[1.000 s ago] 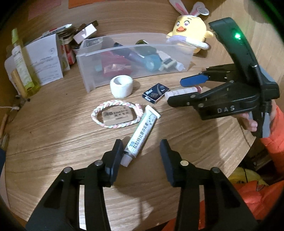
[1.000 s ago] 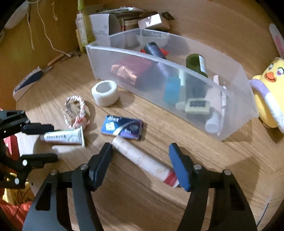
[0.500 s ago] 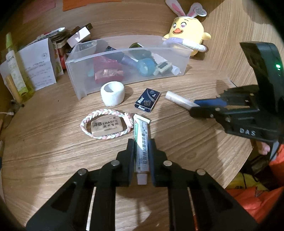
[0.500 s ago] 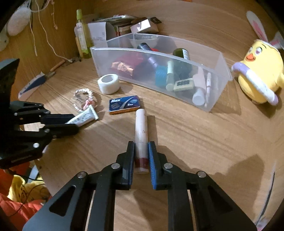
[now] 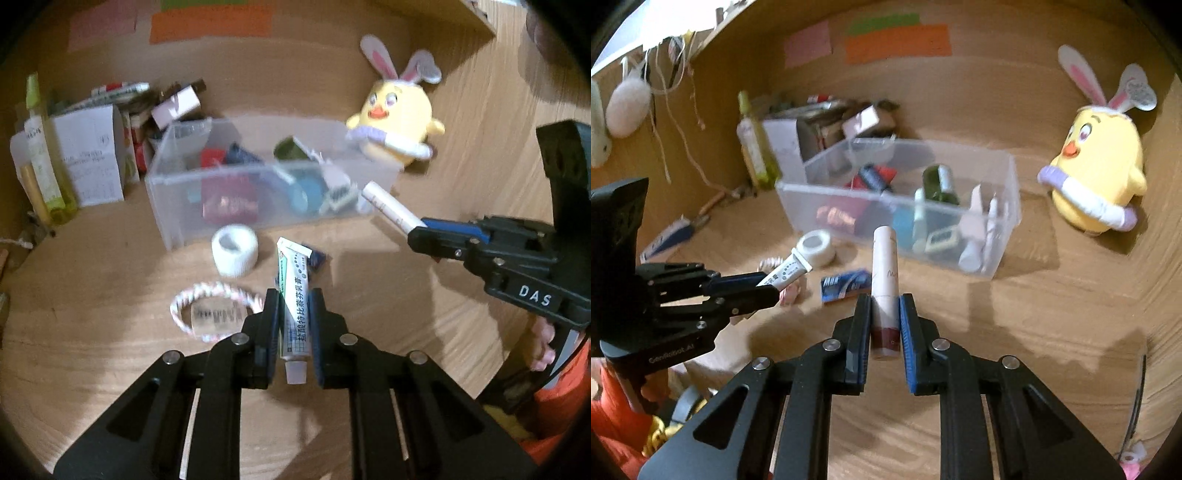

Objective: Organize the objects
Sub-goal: 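Grasp the white ointment tube with the left tool while the right tool grasps the cream lip balm stick, then place the ointment tube and lip balm stick into the clear box, open both tools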

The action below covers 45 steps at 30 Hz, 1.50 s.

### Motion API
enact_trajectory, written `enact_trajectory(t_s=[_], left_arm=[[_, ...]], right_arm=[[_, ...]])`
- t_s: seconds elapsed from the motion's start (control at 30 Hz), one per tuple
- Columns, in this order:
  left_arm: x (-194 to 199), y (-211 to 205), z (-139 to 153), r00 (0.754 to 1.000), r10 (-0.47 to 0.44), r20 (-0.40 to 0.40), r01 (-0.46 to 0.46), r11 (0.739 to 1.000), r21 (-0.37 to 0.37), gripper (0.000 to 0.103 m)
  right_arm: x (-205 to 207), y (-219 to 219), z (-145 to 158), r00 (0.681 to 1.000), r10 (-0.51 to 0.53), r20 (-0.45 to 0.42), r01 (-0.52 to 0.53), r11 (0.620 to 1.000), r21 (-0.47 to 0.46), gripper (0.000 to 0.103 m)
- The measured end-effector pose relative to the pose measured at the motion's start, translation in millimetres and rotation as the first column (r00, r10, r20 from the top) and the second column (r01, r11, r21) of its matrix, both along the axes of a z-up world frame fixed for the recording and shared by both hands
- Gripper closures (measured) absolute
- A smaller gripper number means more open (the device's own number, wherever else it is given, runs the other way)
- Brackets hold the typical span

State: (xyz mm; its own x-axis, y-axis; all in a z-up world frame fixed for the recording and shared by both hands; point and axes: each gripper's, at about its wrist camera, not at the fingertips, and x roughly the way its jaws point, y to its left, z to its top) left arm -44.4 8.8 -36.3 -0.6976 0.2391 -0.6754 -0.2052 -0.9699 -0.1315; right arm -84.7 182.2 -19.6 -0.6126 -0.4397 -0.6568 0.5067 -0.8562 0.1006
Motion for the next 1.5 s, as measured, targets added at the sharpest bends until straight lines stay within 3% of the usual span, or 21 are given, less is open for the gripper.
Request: enact_trajectory(t_s=[0.43, 0.63, 0.87, 1.23, 1.5], left_arm=[[-31, -14, 63, 0.984, 0.062, -0.165, -0.057, 0.998, 0.030, 0.088], [-53, -24, 80, 0.974, 0.099, -0.202, -0.095, 0.995, 0.027, 0.088], [-89, -32, 77, 0.977, 0.132, -0.167, -0.129, 0.991, 0.028, 0.088], [-141, -41, 45, 0.985, 0.164, -0.050, -0.163, 0.986, 0.038, 0.088], [-154, -49, 30, 0.987, 0.159, 0.015, -0.160, 0.985, 0.062, 0.088]], right_arm=[[-34, 3, 47, 0.991, -0.072, -0.110, 0.065, 0.995, -0.070, 0.089], [-55, 1, 70, 0.983, -0.096, -0.154, 0.082, 0.992, -0.093, 0.089], [-84, -11, 72, 0.982, -0.110, -0.157, 0.100, 0.993, -0.067, 0.089], [-137, -21, 14, 0.989, -0.144, -0.016, 0.145, 0.989, 0.034, 0.089], [-145, -30, -5, 0.991, -0.136, 0.013, 0.134, 0.986, 0.096, 0.089]])
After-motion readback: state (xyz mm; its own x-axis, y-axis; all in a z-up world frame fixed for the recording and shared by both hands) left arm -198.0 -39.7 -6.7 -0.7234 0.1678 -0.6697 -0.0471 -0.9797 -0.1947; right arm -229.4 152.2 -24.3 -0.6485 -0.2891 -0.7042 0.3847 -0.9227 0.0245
